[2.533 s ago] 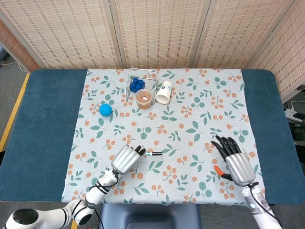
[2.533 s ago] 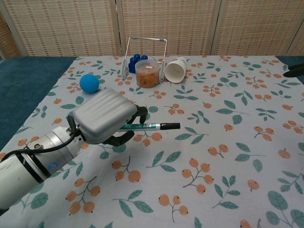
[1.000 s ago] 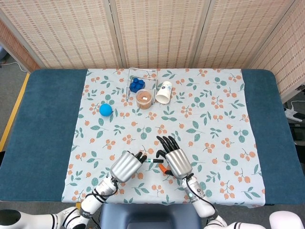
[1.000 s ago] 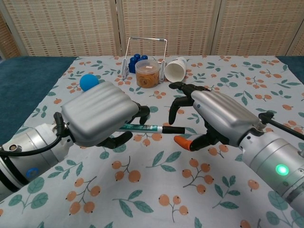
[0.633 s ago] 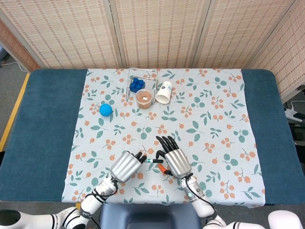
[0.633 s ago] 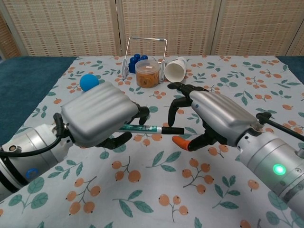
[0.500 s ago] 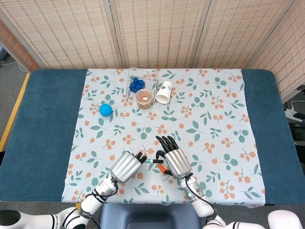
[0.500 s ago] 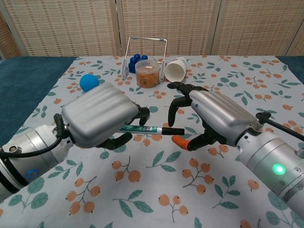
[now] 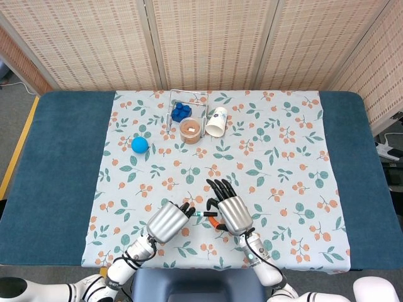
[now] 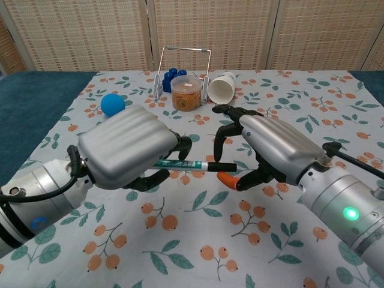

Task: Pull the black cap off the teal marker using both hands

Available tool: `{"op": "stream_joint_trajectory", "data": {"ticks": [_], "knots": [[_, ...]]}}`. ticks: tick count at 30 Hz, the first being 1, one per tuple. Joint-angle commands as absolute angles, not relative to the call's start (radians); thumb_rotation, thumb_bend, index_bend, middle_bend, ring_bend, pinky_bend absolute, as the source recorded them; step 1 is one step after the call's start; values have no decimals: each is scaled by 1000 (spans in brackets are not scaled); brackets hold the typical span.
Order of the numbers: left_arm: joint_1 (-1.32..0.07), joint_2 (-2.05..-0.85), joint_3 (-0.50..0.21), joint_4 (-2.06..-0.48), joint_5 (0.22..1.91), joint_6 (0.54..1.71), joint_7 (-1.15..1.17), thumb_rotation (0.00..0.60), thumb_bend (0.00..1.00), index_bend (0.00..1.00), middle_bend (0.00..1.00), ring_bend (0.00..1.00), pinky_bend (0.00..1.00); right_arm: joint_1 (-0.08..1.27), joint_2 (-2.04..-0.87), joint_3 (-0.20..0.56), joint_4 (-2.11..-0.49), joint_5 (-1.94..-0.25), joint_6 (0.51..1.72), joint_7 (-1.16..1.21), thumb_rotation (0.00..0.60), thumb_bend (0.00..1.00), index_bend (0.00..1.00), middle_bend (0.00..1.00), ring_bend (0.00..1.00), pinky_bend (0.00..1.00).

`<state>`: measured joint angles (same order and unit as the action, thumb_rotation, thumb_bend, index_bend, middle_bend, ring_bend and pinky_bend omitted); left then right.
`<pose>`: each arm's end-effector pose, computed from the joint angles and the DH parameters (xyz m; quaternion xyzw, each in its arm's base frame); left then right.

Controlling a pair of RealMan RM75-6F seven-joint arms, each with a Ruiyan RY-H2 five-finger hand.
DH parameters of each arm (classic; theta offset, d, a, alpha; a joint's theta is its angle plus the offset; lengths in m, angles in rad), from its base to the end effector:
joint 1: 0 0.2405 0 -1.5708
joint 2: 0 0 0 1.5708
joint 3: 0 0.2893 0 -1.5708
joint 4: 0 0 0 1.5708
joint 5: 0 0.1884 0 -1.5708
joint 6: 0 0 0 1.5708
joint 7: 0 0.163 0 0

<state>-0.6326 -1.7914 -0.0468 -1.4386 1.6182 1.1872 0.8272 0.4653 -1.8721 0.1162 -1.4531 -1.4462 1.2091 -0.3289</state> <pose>-0.1094 0.2816 -0.0634 -0.8126 -0.0533 -0.4038 0.4170 -0.1485 -0.2741 -0.0724 0.6847 -0.4041 0.4800 0.3708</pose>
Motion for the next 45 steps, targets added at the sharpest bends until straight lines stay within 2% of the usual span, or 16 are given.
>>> {"op": "stream_joint_trajectory", "data": {"ticks": [1,19,24,31,37,45], "knots": [[-632,-1792,-47,-1439,1618,1186,827,600,538,898,988,889,1000,466,-1873,115,-1453,-1445,1208,-327,600,227,531,27,0,0],[-629,-1788,-50,-1441,1613,1179,834,600,538,898,989,889,1000,469,-1873,111,-1460,-1447,1216,-318,600,229,514,27,0,0],[-628,-1788,-49,-1443,1613,1177,837,600,539,898,989,889,1000,469,-1876,114,-1460,-1443,1219,-321,600,248,556,34,0,0],[-628,-1790,-52,-1443,1611,1178,838,600,538,898,988,889,1000,468,-1880,122,-1465,-1431,1223,-319,600,378,656,78,0,0],[-627,-1792,-57,-1436,1612,1185,830,600,538,897,995,889,1000,466,-1882,129,-1466,-1424,1231,-319,600,436,741,109,0,0],[-626,-1794,-62,-1413,1620,1198,802,600,538,895,995,890,1000,461,-1872,142,-1466,-1415,1245,-315,600,454,749,114,0,0]]}}
